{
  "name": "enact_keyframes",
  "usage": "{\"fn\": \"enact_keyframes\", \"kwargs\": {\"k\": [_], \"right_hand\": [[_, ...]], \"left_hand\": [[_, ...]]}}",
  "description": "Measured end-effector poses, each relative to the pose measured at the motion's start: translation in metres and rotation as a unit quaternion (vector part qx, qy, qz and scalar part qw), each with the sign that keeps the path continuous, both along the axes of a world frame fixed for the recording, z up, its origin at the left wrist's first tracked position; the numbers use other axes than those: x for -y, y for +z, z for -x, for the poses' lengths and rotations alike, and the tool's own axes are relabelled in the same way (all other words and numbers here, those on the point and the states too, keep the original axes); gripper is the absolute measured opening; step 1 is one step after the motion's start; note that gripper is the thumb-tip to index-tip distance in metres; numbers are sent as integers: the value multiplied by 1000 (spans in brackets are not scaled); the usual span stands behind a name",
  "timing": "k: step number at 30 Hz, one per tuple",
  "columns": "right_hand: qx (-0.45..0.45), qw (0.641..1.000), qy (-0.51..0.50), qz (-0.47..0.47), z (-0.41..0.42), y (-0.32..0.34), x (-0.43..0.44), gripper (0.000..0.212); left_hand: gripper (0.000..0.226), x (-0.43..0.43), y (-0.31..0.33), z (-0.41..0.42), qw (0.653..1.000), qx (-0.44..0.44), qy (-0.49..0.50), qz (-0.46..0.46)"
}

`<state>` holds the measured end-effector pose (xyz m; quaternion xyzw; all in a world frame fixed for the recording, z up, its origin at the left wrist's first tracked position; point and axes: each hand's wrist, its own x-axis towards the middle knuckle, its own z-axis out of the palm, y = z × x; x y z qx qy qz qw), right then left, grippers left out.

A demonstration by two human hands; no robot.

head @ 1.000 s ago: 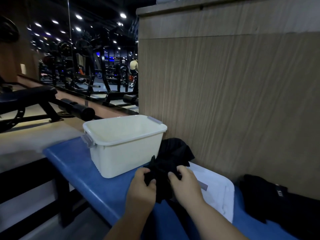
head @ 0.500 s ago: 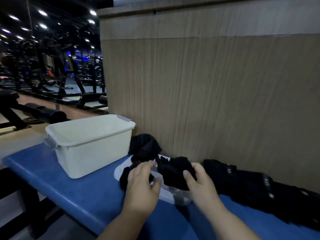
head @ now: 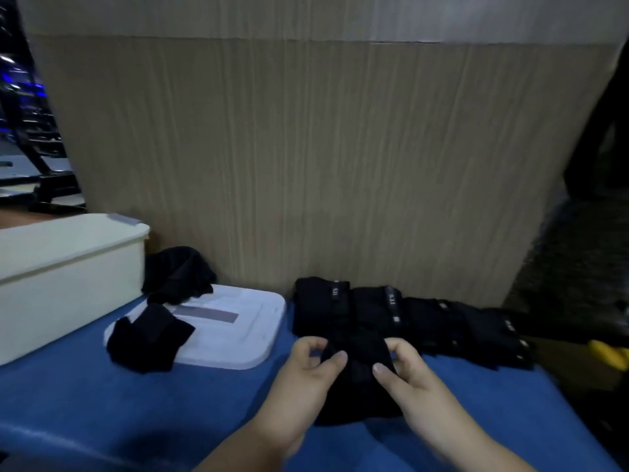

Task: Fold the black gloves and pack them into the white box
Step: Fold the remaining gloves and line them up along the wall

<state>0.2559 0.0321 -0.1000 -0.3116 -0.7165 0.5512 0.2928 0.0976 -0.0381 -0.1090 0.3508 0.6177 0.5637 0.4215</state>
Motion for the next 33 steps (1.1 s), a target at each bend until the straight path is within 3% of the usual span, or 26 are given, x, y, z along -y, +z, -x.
{"fn": "enact_keyframes", "kwargs": {"k": [4, 9, 13, 18, 26, 31, 33], "right_hand": [[-29, 996, -32, 73, -25, -9, -2, 14], [-7, 992, -75, 102, -42, -14, -8, 31], [68, 991, -108, 46, -52, -15, -12, 40], [88, 989, -121, -6, -63, -12, -15, 41], [82, 979, -170, -80, -87, -10, -19, 22], [119, 957, -214, -157, -109, -9, -23, 32], [189, 933, -222, -208, -119, -8, -23, 39]], "left_hand": [[33, -11, -7, -25, 998, 41, -43, -7], [57, -20, -18, -45, 998, -10, -55, -16], [67, -25, -20, -58, 997, -16, -64, -30], [81, -27, -19, -67, 996, 5, -71, -58], [56, -38, -9, -88, 992, 63, -51, -96], [62, -53, -8, -107, 991, 78, -64, -87], [67, -57, -12, -112, 993, 39, -90, -63]]}}
